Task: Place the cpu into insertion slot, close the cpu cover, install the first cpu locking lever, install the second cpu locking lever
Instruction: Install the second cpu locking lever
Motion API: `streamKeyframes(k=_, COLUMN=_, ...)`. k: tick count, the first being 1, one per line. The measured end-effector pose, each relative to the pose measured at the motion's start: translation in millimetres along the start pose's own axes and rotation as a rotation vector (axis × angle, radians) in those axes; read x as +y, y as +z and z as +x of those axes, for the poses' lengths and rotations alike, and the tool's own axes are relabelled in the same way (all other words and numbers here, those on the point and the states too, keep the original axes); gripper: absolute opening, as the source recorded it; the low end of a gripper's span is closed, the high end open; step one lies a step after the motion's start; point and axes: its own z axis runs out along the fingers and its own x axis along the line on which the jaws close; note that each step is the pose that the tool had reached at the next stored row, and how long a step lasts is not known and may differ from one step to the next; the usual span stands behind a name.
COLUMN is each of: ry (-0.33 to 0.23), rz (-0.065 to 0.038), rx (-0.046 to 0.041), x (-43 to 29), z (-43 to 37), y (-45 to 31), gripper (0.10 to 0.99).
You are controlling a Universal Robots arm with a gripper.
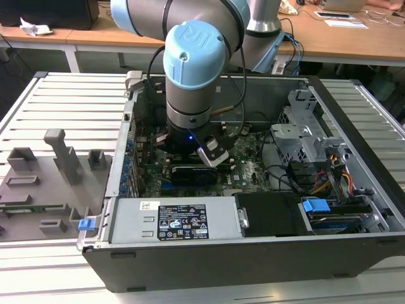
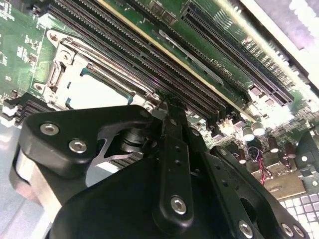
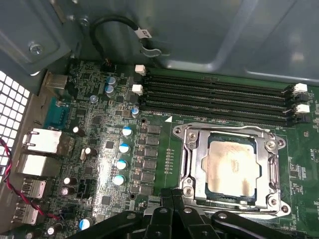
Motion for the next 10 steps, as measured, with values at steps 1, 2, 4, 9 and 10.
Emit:
streamKeyframes(k=1, ry=0.0, rz=0.001, rx=-0.0003, x=0.2, z=0.1, y=-1.1, gripper=0.106)
streamKeyframes(k=2, ry=0.0, rz=0.001, rx=-0.001, x=0.6, z=0.3, y=-2.4, gripper=0.106)
streamKeyframes(k=4, ry=-0.001, rz=0.001, rx=-0.0026, x=2.3, z=0.5, y=-7.3, gripper=0.106)
streamKeyframes(k=9, ry=-0.001, rz=0.001, rx=-0.0029, x=5.2, z=0.4, y=-16.7, gripper=0.106)
streamKeyframes(k=10, ry=-0.001, rz=0.001, rx=-0.0028, x=5.4, z=0.4, y=-17.5, gripper=0.106)
